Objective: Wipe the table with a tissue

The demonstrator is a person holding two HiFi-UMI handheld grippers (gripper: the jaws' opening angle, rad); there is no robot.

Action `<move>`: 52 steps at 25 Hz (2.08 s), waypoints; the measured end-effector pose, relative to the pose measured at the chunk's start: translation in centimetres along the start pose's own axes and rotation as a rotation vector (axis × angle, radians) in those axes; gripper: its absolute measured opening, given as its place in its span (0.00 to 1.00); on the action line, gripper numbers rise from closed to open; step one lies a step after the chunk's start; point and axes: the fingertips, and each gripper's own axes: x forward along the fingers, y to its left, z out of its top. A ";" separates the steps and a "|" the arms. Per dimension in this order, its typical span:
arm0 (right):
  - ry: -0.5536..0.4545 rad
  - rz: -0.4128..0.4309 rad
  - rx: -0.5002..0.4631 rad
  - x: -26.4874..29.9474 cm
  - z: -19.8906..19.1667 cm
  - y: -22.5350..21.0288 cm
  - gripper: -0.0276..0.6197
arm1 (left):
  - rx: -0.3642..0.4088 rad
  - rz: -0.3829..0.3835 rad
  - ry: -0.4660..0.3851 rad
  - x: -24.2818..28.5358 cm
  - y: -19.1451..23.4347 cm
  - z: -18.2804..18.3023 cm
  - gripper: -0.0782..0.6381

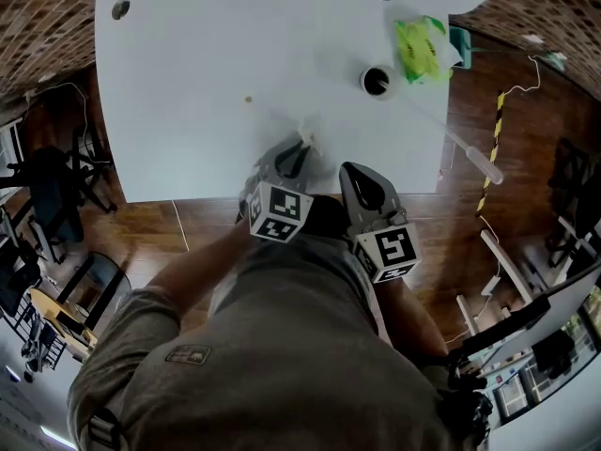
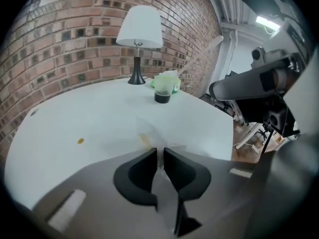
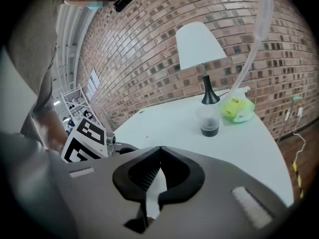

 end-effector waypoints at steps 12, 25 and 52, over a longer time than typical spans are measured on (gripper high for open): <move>-0.027 0.060 -0.053 1.6 2.5 2.2 0.06 | -0.085 0.090 -0.072 -2.9 4.1 1.1 0.14; -0.039 0.125 -0.128 4.1 4.8 6.1 0.06 | -0.145 0.225 -0.099 -6.6 11.5 0.3 0.14; -0.033 0.035 -0.046 4.2 4.5 3.3 0.06 | -0.127 0.215 0.010 -2.3 14.9 -0.3 0.14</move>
